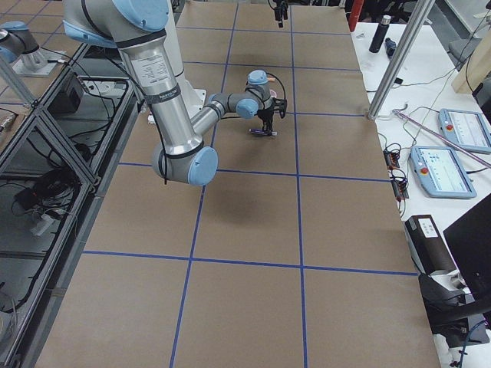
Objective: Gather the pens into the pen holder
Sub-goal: 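Lift the purple marker with the right gripper and lower it into the cup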
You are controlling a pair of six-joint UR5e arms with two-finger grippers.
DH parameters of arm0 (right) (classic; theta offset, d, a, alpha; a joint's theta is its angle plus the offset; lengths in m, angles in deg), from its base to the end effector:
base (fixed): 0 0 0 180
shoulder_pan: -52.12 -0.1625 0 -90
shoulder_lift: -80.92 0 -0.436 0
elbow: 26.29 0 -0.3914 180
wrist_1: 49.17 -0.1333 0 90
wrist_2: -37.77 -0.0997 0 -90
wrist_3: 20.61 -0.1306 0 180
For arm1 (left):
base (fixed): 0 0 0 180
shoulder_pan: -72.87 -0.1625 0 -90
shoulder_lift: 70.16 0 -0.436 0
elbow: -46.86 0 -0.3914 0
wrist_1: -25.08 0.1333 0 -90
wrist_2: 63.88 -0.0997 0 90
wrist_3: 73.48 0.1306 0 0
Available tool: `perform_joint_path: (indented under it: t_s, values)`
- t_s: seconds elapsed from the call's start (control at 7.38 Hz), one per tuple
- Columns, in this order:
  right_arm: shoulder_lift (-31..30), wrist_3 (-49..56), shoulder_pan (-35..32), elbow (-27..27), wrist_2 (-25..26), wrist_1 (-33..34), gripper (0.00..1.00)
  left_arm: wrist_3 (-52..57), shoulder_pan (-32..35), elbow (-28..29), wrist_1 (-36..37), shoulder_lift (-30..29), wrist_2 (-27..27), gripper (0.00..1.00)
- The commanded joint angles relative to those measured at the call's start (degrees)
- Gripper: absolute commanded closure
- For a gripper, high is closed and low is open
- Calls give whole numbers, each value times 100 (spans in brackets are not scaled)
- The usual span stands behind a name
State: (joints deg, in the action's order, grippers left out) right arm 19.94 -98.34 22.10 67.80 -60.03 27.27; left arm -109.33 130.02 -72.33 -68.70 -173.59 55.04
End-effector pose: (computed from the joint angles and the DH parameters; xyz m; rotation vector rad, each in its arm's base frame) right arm -0.5499 -0.4512 0.3462 0.1739 -0.8068 0.2366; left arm 0.2344 -0.4924 0.3282 0.3848 0.8398 0.1557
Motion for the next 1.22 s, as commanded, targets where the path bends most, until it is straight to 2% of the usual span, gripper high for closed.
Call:
perform_joint_path:
  t_s: [0.0, 0.14, 0.41, 0.68, 0.81, 0.95, 1.08]
  values:
    - [-1, 30, -92, 747, 215, 517, 100, -10, -11, 18, 0, -2, 0, 0]
    - [16, -14, -92, 1100, 809, 581, 100, -1, -37, 44, 0, -2, 0, 0]
    - [86, -310, -92, 1366, 1750, 599, 100, 8, -55, 114, -9, -2, 0, 0]
    - [480, -1240, 56, 1358, 2656, 617, 100, -1, -64, 255, -35, -20, 17, 0]
    - [769, -1532, 484, 1228, 3504, 695, 100, -1, -64, 308, -35, -29, 17, 0]
    - [902, -1709, 723, 1174, 3896, 809, 100, -10, -64, 352, -44, -46, 17, 0]
    - [956, -1971, 995, 1060, 4517, 828, 100, -10, -64, 387, -44, -55, 26, 0]
